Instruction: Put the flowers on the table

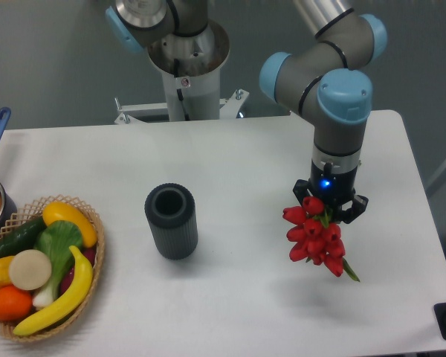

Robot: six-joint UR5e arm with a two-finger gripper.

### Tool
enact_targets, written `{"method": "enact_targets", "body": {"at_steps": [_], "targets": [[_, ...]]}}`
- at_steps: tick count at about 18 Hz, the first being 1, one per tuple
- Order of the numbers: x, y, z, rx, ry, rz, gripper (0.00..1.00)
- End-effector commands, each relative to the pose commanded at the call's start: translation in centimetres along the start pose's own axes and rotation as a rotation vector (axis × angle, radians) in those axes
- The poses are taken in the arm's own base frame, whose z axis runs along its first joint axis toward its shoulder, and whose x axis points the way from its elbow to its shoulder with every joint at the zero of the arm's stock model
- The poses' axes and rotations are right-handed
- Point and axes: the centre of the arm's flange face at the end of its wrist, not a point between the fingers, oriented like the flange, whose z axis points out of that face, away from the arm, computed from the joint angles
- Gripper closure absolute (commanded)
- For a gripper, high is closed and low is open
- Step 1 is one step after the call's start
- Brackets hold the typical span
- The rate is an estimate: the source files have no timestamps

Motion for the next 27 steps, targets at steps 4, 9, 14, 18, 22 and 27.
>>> {"method": "enact_targets", "body": {"at_steps": [4, 9, 14, 18, 22, 27], "targets": [[0.9, -1.2, 1.8, -0.033, 0.006, 0.028, 1.00], [1.3, -1.2, 3.4, -0.046, 0.029, 0.029, 0.95], [2.8, -2.6, 5.7, -0.058, 0.066, 0.053, 0.63], [3.3, -3.0, 6.4, -0.060, 0.079, 0.058, 0.00], [3.3, -3.0, 6.0, -0.052, 0.067, 0.046, 0.00], [3.0, -1.6, 5.3, -0.023, -0.009, 0.038, 0.00]]}}
